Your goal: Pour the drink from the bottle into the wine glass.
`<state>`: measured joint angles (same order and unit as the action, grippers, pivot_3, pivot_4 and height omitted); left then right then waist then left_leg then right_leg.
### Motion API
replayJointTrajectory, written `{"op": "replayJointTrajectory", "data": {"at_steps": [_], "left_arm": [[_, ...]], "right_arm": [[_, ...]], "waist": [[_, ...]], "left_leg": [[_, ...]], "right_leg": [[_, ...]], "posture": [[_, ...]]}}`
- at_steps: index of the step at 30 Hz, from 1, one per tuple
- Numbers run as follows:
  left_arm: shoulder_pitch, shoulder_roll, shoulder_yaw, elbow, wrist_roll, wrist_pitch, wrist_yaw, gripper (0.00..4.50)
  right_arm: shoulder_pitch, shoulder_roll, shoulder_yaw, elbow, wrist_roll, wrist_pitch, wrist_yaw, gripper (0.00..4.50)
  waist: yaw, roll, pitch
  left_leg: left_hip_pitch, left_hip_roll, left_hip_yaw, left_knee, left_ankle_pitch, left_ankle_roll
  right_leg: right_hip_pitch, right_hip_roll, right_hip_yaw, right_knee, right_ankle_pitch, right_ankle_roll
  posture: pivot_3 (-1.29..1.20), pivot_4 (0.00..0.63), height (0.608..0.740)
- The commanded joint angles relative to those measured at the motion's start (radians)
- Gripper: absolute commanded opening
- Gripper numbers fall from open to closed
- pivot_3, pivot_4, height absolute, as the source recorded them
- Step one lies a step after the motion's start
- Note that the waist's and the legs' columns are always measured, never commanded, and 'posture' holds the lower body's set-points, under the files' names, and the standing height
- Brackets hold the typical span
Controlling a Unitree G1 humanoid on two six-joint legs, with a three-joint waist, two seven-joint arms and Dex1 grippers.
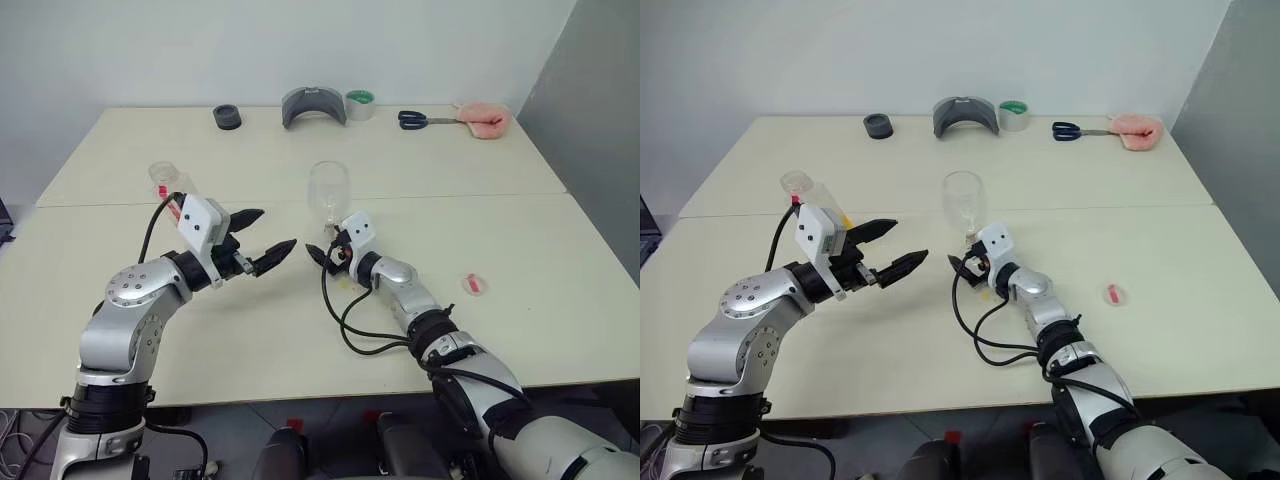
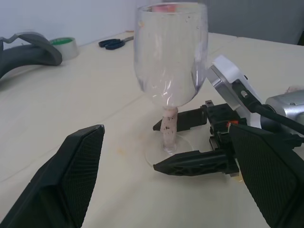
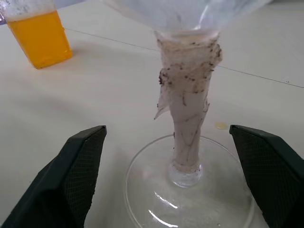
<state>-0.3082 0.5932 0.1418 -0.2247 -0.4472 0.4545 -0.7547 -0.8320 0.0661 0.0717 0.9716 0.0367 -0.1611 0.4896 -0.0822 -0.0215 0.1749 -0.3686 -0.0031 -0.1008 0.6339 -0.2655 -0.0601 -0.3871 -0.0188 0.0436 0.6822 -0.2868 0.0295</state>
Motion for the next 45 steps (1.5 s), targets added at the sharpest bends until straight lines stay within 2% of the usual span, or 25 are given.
{"op": "replayJointTrajectory", "data": {"at_steps": [1, 5, 16, 20, 24, 27, 31, 35, 38, 45], "left_arm": [[-0.012, 0.006, 0.002, -0.034, -0.008, -0.013, -0.004, 4.5], [-0.012, 0.005, 0.005, -0.043, -0.011, -0.014, -0.002, 4.5], [0.022, -0.026, 0.009, -0.055, 0.0, -0.033, 0.033, 4.5], [0.088, -0.048, 0.024, -0.052, 0.058, -0.073, 0.107, 4.5], [0.19, -0.107, 0.077, -0.047, 0.14, -0.143, 0.261, 4.5], [0.251, -0.154, 0.107, 0.004, 0.192, -0.203, 0.346, 4.5], [0.275, -0.191, 0.129, 0.074, 0.208, -0.256, 0.389, 4.5], [0.239, -0.196, 0.166, 0.136, 0.194, -0.276, 0.422, 4.5], [0.205, -0.191, 0.193, 0.179, 0.2, -0.281, 0.46, 4.5], [0.115, -0.141, 0.189, 0.251, 0.185, -0.252, 0.423, 4.5]], "right_arm": [[0.033, -0.02, -0.008, -0.098, 0.017, 0.012, 0.03, 4.44], [0.097, -0.053, 0.0, -0.219, 0.025, 0.055, 0.058, 4.44], [0.389, -0.244, 0.032, -0.767, 0.06, 0.342, 0.144, 4.44], [0.512, -0.336, 0.039, -1.015, 0.081, 0.422, 0.18, 4.44], [0.644, -0.413, 0.04, -1.241, 0.129, 0.437, 0.228, 4.44], [0.686, -0.464, 0.043, -1.361, 0.23, 0.521, 0.297, 4.44], [0.682, -0.486, 0.043, -1.451, 0.311, 0.601, 0.305, 4.44], [0.657, -0.504, 0.061, -1.492, 0.342, 0.644, 0.306, 4.44], [0.632, -0.5, 0.067, -1.492, 0.345, 0.648, 0.292, 4.44], [0.603, -0.489, 0.085, -1.484, 0.34, 0.63, 0.274, 4.44]], "waist": [[0.0, 0.0, 0.0], [0.001, 0.0, 0.0], [0.01, 0.0, 0.0], [0.013, 0.0, 0.001], [0.019, 0.0, 0.001], [0.027, -0.001, 0.002], [0.034, -0.002, 0.002], [0.043, -0.003, 0.002], [0.045, -0.003, 0.002], [0.05, -0.003, 0.002]], "left_leg": [[0.0, 0.0, 0.0, 0.0, 0.0, 0.0], [-0.001, 0.0, 0.0, 0.0, 0.0, 0.0], [-0.002, 0.0, -0.001, 0.0, 0.0, 0.0], [-0.002, 0.0, -0.001, 0.0, 0.0, 0.0], [-0.002, 0.001, -0.003, -0.001, 0.0, 0.0], [-0.002, 0.001, -0.004, 0.0, 0.0, 0.0], [-0.002, 0.0, -0.004, 0.0, 0.0, 0.0], [-0.002, -0.001, -0.004, 0.0, 0.0, 0.0], [-0.003, -0.001, -0.004, 0.0, 0.0, 0.0], [-0.004, -0.001, -0.004, 0.0, 0.0, 0.0]], "right_leg": [[0.0, 0.0, 0.0, 0.0, 0.0, 0.0], [0.0, 0.0, 0.0, 0.0, 0.0, 0.0], [0.0, -0.001, -0.001, -0.001, 0.0, 0.0], [-0.001, -0.001, 0.0, -0.001, 0.0, 0.001], [-0.001, -0.001, 0.0, -0.002, 0.0, 0.001], [0.0, -0.001, 0.0, -0.002, -0.001, 0.001], [0.001, -0.001, -0.002, -0.002, -0.002, 0.003], [0.001, -0.001, -0.003, -0.003, -0.001, 0.002], [0.0, -0.001, -0.004, -0.003, -0.001, 0.002], [0.0, -0.001, -0.005, -0.003, -0.001, 0.001]], "posture": [[0.0, 0.15, 0.74], [0.0, 0.15, 0.74], [0.0, 0.15, 0.74], [0.0, 0.15, 0.74], [0.0, 0.15, 0.74], [0.0, 0.15, 0.74], [0.0, 0.15, 0.74], [0.0, 0.15, 0.74], [0.0, 0.15, 0.74], [0.0, 0.15, 0.74]]}}
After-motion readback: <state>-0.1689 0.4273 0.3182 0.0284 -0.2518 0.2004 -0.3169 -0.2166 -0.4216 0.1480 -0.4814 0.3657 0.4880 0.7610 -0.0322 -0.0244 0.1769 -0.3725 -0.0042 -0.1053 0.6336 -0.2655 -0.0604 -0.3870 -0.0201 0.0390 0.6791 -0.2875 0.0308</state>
